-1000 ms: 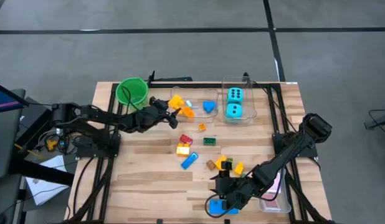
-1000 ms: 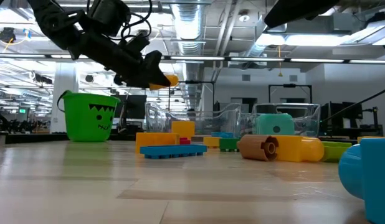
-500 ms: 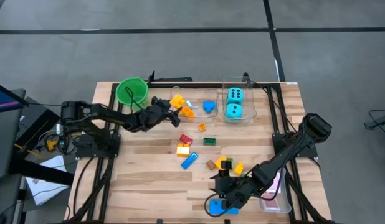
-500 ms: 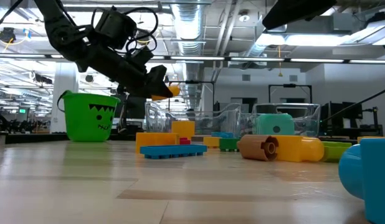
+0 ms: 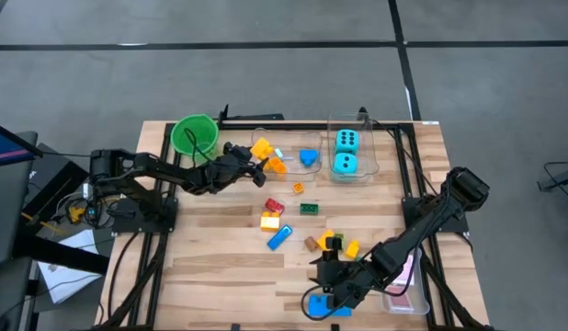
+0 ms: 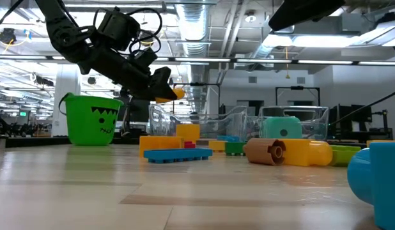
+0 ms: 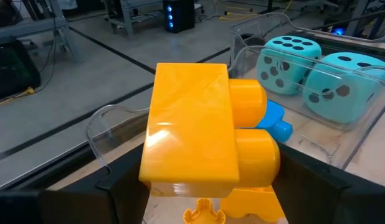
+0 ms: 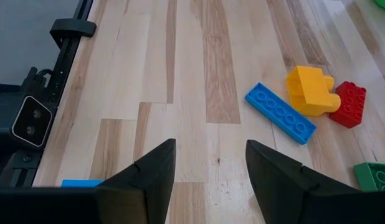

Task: Pick & Place Toys
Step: Put the yellow gamepiece into the left transparent bin

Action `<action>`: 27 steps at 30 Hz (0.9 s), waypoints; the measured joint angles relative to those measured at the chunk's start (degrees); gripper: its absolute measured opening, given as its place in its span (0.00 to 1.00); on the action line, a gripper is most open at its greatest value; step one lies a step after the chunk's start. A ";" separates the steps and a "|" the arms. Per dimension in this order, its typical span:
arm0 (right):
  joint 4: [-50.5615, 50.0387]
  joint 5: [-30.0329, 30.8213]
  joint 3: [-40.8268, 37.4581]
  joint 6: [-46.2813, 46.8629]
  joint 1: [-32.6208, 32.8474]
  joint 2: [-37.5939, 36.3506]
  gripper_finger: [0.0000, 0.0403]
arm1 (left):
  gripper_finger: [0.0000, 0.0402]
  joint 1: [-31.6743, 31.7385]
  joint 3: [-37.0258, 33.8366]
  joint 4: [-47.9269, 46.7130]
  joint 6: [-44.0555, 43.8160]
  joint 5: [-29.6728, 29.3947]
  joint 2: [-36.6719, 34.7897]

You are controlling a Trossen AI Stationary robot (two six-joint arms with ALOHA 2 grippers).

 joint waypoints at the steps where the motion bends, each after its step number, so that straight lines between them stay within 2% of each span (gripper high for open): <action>1: 0.00 0.00 0.00 0.01 0.00 0.00 0.46 | 0.70 0.00 0.00 0.00 0.00 0.01 0.00; 18: 0.00 -0.02 0.00 0.17 0.00 0.00 0.46 | 0.71 -0.04 0.00 -0.04 1.59 0.02 -0.02; 22: 0.00 -0.02 0.00 0.17 0.00 0.00 0.46 | 0.77 -0.04 0.00 0.01 1.57 0.01 -0.02; 27: 0.00 -0.02 0.00 0.15 0.00 0.00 0.46 | 0.89 -0.04 0.02 0.28 0.51 0.00 -0.04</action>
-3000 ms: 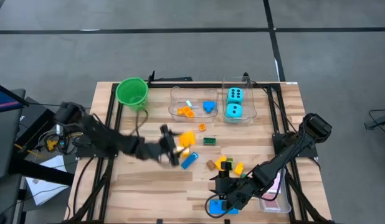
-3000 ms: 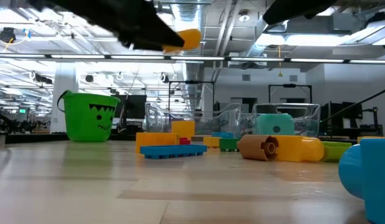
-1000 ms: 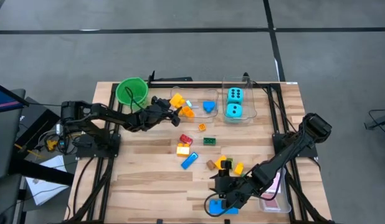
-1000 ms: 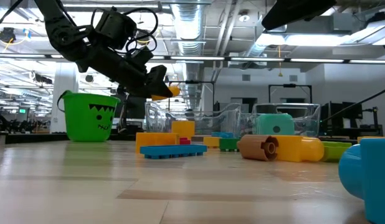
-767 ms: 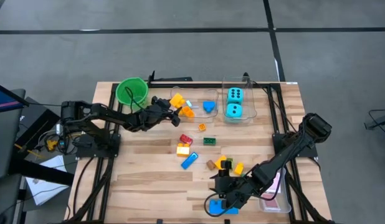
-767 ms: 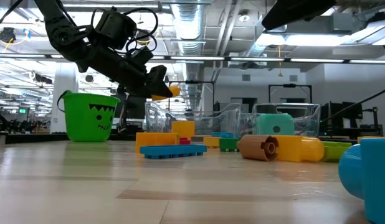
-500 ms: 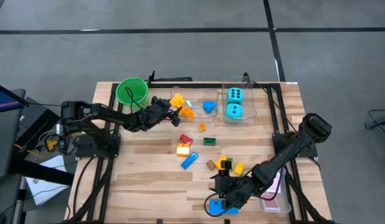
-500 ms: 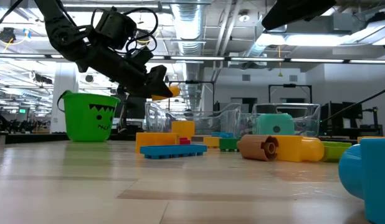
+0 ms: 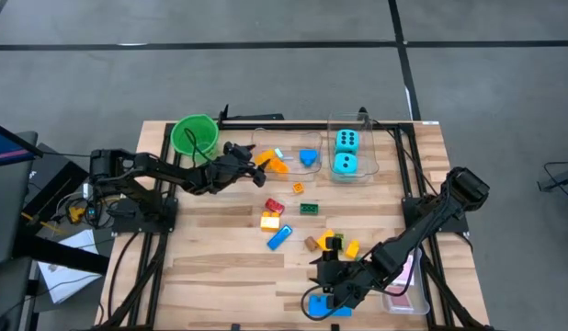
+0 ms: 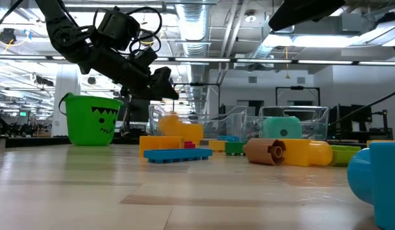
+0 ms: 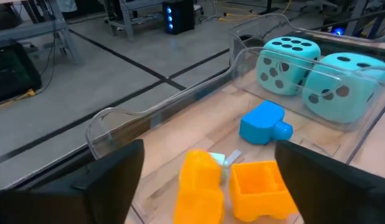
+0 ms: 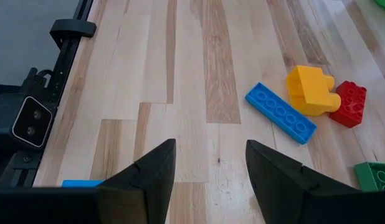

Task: Pick & Place Toys
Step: Put the yellow gamepiece into the left transparent bin

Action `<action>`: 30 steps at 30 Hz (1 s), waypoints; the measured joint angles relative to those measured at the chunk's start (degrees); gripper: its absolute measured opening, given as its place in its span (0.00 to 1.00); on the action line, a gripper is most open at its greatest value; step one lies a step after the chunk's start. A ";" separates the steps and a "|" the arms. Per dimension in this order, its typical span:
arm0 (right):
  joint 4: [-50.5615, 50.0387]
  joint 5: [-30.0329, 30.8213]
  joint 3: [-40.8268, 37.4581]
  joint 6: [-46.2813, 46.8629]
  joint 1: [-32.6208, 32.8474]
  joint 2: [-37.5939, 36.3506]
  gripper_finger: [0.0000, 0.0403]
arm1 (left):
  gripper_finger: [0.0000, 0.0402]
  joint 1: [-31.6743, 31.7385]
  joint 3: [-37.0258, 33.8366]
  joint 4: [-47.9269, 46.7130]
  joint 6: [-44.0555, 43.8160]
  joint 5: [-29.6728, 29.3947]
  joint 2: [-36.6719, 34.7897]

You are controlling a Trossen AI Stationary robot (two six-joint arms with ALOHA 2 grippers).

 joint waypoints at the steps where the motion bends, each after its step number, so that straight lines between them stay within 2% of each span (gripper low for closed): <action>1: 0.00 -0.01 0.00 0.02 0.00 0.00 0.46 | 0.91 0.00 0.00 0.04 -0.24 0.00 0.00; 6: -0.02 -0.02 0.00 0.00 0.04 0.00 0.46 | 0.99 -0.02 0.00 1.54 -0.32 0.00 -0.02; 10: -0.14 -0.02 0.00 0.02 0.04 0.00 0.46 | 0.99 -0.50 0.00 2.54 -0.32 1.83 -0.04; 14: -0.24 -0.04 0.00 0.02 0.21 0.00 0.46 | 0.97 -1.89 0.04 4.36 -0.31 9.16 -0.09; 17: -0.36 -0.09 0.00 0.24 0.52 0.00 0.46 | 0.98 -3.89 0.09 2.70 0.41 16.87 -0.88; 20: -0.66 -0.09 0.00 0.50 0.80 0.00 0.46 | 0.99 -7.55 0.08 -2.98 0.75 23.44 -2.38; 22: -0.95 -0.07 0.00 1.28 1.09 0.00 0.46 | 0.99 -11.04 0.09 -7.15 0.75 25.79 -3.34; 27: -1.00 -0.05 0.00 1.75 1.07 0.00 0.46 | 0.99 -20.40 0.07 -15.51 0.77 26.32 -4.04; 30: -0.86 -0.04 0.00 1.94 1.01 0.00 0.46 | 0.99 -24.53 -0.09 -15.94 1.29 22.68 -2.99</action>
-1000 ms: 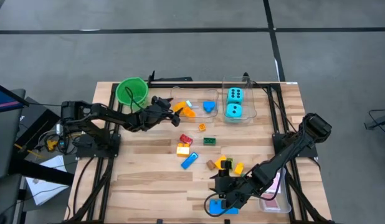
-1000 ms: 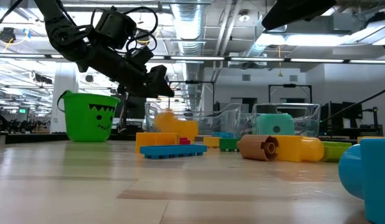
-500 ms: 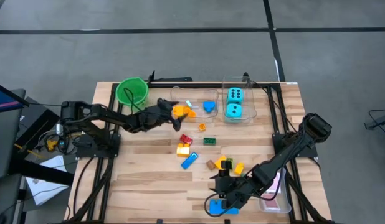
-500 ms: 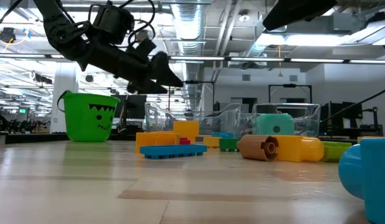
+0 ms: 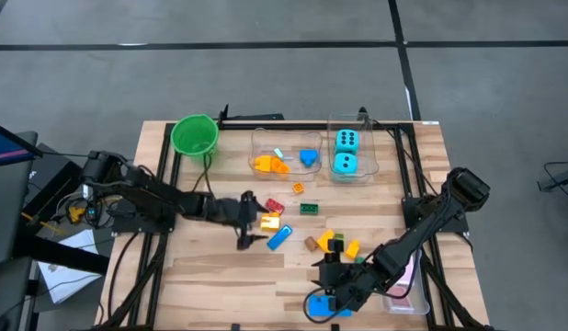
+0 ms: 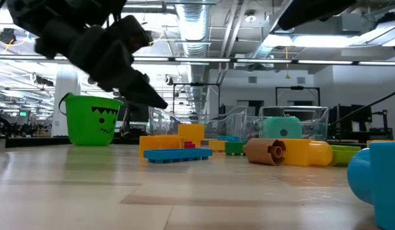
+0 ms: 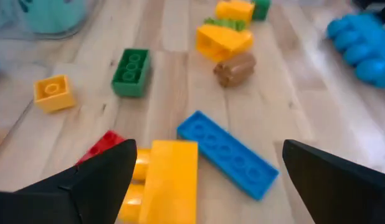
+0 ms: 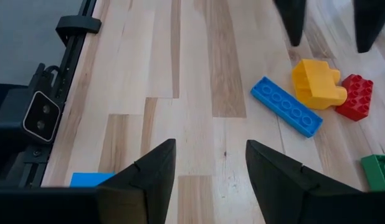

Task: Pick & Place Toys
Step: Put the yellow gamepiece into the left transparent bin

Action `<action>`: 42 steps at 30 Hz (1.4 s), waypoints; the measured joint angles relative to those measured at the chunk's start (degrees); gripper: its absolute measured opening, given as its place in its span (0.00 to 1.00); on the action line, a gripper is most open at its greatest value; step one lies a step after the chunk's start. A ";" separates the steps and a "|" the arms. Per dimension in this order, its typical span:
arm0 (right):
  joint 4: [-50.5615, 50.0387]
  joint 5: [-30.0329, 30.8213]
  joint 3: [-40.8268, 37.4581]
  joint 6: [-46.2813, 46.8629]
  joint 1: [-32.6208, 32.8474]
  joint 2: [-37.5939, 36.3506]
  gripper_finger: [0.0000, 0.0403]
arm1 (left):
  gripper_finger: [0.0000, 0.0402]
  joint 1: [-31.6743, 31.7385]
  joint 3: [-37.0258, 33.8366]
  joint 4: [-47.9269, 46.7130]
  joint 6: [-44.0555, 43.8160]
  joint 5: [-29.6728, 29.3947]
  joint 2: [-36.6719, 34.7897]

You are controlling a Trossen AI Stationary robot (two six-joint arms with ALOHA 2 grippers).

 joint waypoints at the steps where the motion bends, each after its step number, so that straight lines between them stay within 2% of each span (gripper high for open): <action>1: 0.09 0.00 0.00 0.00 -0.01 0.00 0.46 | 0.98 -0.78 -0.18 -0.17 0.22 -1.84 0.24; 4: 0.33 0.00 0.00 -0.04 -0.28 0.00 0.46 | 0.98 -1.53 -0.54 -0.03 0.52 -5.16 1.00; 10: 0.45 -0.02 0.00 -1.44 -0.48 0.00 0.46 | 0.98 0.29 -2.14 1.41 -0.15 -6.28 1.04; 15: 0.43 -0.02 0.00 -1.94 -0.48 0.00 0.46 | 0.97 2.55 -4.06 5.58 -0.29 -1.88 1.95; 21: 0.40 -0.03 0.02 -1.92 -0.48 0.02 0.46 | 0.96 3.61 -4.89 10.43 -0.32 -0.24 4.81; 32: 0.60 -0.04 0.02 -1.92 -0.48 0.02 0.46 | 0.95 3.63 -4.91 16.00 0.19 -0.49 12.30; 42: 0.23 -0.07 0.02 -1.95 -0.48 0.02 0.46 | 0.95 4.24 -4.90 16.05 -0.38 -0.78 15.05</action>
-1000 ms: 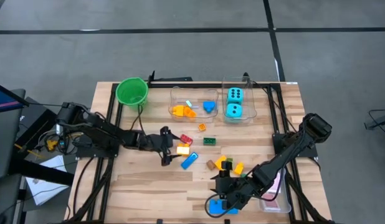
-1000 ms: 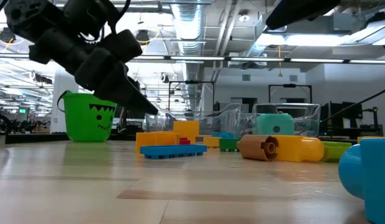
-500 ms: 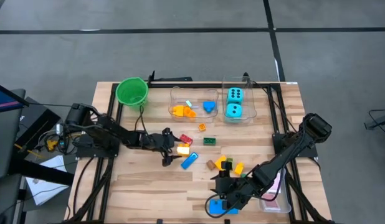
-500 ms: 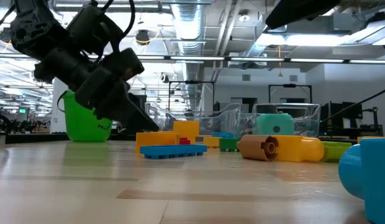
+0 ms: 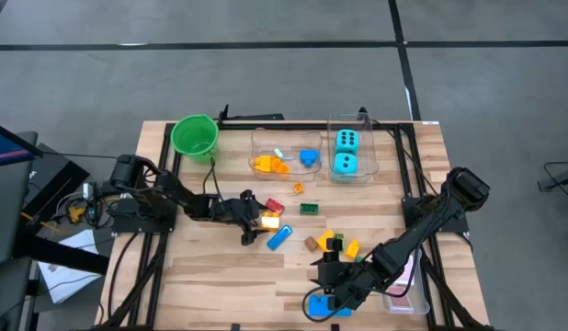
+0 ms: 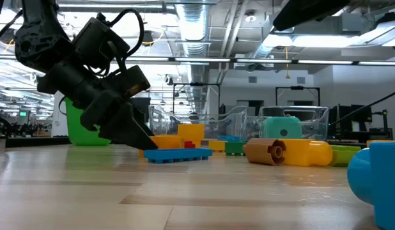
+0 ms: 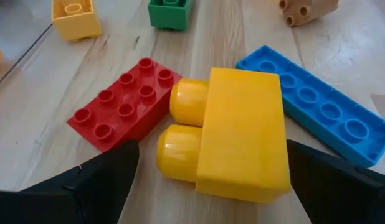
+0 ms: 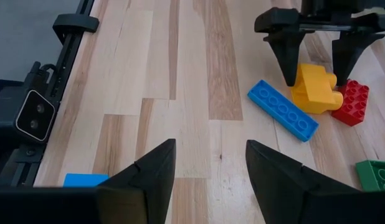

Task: Pick & Place Toys
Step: Put the yellow gamepiece into the left transparent bin

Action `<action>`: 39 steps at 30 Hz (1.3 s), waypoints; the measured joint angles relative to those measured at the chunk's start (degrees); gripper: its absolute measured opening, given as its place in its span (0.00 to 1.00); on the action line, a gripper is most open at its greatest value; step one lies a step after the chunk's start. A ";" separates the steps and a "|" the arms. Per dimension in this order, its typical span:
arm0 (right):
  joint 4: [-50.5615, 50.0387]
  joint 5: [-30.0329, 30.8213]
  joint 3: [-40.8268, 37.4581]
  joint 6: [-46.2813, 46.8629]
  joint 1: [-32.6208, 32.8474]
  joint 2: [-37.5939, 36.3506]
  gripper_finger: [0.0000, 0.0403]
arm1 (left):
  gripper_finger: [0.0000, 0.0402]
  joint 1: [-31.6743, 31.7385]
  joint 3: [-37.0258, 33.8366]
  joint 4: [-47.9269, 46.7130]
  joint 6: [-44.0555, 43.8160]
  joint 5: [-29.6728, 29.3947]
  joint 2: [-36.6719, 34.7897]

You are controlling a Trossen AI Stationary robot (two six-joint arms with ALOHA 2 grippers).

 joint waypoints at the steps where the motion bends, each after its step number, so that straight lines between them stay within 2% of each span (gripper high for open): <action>1: 0.00 0.00 0.00 0.00 0.00 0.00 0.46 | 0.95 0.00 0.01 0.10 -0.05 -0.01 -0.01; 8: 0.00 0.00 0.00 0.01 0.04 0.00 0.46 | 0.91 0.00 0.01 0.46 -0.35 -0.02 -0.04; 11: 0.00 0.00 0.00 0.02 0.04 0.00 0.46 | 0.83 -0.02 0.01 0.46 -0.36 -0.02 -0.04; 17: -0.30 0.00 0.00 0.39 0.04 0.00 0.46 | 0.61 -0.02 0.01 0.45 -0.45 -0.02 -0.07; 22: -0.42 -0.01 0.00 0.46 0.04 0.00 0.46 | 0.61 -0.32 0.01 0.70 -1.64 -0.12 -0.18; 25: -0.42 -0.01 0.00 0.46 0.04 0.00 0.46 | 0.52 -0.99 0.05 2.92 -1.66 -0.11 -0.92; 30: -0.44 -0.02 0.00 0.45 0.04 0.00 0.46 | 0.40 -1.64 0.25 6.57 0.09 -1.21 -5.77; 35: -0.44 -0.02 0.00 0.46 0.04 0.00 0.46 | 0.20 -0.29 0.25 7.25 2.62 -9.41 -13.35; 39: -0.52 -0.02 0.00 0.46 0.07 0.00 0.46 | 0.08 0.57 0.25 6.81 2.30 -3.40 -17.16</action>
